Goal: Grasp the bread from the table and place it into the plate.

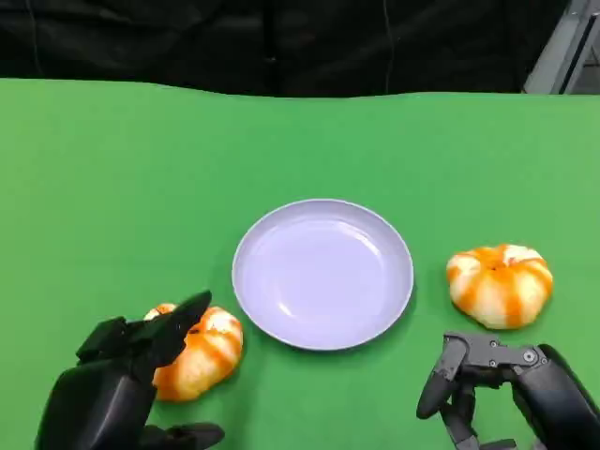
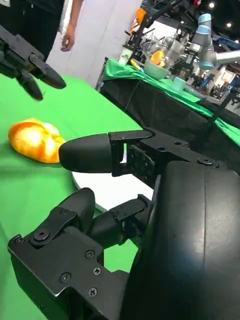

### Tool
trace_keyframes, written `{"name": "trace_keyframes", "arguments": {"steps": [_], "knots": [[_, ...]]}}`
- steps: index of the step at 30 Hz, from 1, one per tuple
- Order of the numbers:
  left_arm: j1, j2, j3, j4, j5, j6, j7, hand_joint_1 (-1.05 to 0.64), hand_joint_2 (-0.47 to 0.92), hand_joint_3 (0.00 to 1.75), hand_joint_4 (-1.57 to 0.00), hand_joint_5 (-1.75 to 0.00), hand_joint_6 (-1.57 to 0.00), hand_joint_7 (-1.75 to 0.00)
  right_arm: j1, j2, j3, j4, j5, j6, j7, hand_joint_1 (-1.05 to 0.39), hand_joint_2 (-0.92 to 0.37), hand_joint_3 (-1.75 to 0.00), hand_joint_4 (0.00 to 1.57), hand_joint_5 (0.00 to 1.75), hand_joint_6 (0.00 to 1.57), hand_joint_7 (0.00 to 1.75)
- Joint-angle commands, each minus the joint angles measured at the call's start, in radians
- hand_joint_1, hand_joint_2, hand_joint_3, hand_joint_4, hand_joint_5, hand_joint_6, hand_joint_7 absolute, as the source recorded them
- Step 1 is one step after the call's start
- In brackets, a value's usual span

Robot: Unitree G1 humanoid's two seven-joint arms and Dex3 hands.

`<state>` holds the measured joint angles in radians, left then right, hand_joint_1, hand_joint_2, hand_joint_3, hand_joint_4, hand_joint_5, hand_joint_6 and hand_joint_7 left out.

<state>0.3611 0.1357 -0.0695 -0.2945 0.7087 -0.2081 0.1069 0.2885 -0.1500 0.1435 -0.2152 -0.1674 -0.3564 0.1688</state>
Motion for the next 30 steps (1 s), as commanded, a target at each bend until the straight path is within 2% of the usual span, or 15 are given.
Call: {"name": "trace_keyframes", "arguments": {"steps": [1, 7, 10, 13, 26, 27, 28, 30], "knots": [[-0.003, 0.014, -0.007, -0.018, 0.015, 0.022, 0.020, -0.46, 0.80, 0.00, -0.06, -0.64, -0.26, 0.00, 0.006, -0.002, -0.001, -0.013, 0.000, 0.010, -0.011, 0.07, -0.27, -1.45, 0.89, 1.74, 0.83, 1.29], [-0.059, 0.024, -0.055, -0.044, 0.161, 0.149, -0.024, -0.54, 0.81, 0.00, -0.06, -0.64, -0.23, 0.00, 0.014, 0.007, 0.008, -0.040, 0.017, 0.036, -0.007, 0.10, -0.27, -1.47, 0.89, 1.75, 0.84, 1.30], [-0.123, 0.049, -0.112, -0.047, 0.342, 0.259, -0.109, -0.56, 0.82, 0.01, -0.05, -0.65, -0.25, -0.01, 0.011, 0.011, 0.013, -0.032, 0.023, 0.028, -0.007, 0.10, -0.26, -1.48, 0.88, 1.74, 0.84, 1.31], [-0.159, 0.054, -0.149, -0.047, 0.425, 0.330, -0.172, -0.56, 0.84, 0.01, -0.05, -0.66, -0.26, -0.01, 0.004, 0.010, 0.013, -0.021, 0.017, 0.012, -0.009, 0.10, -0.26, -1.48, 0.88, 1.74, 0.84, 1.32], [-0.241, 0.086, -0.223, 0.031, 0.460, 0.431, -0.254, -0.52, 0.87, 0.00, -0.17, -0.60, -0.33, -0.02, 0.003, 0.024, 0.021, -0.031, 0.018, 0.039, -0.013, 0.10, -0.24, -1.52, 0.87, 1.73, 0.83, 1.33], [-0.272, 0.081, -0.226, 0.087, 0.455, 0.453, -0.280, -0.52, 0.87, 0.00, -0.18, -0.59, -0.33, -0.02, 0.005, 0.022, 0.021, -0.032, 0.018, 0.040, -0.011, 0.10, -0.24, -1.52, 0.88, 1.73, 0.83, 1.33], [-0.297, 0.077, -0.229, 0.130, 0.451, 0.471, -0.298, -0.48, 0.88, 0.00, -0.28, -0.47, -0.37, -0.01, 0.006, 0.021, 0.020, -0.034, 0.018, 0.040, -0.010, 0.11, -0.24, -1.52, 0.87, 1.74, 0.83, 1.33], [-0.325, 0.076, -0.236, 0.176, 0.444, 0.494, -0.317, -0.47, 0.89, 0.00, -0.37, -0.35, -0.39, -0.01, 0.007, 0.019, 0.020, -0.035, 0.019, 0.041, -0.008, 0.11, -0.25, -1.51, 0.87, 1.74, 0.83, 1.33]]}}
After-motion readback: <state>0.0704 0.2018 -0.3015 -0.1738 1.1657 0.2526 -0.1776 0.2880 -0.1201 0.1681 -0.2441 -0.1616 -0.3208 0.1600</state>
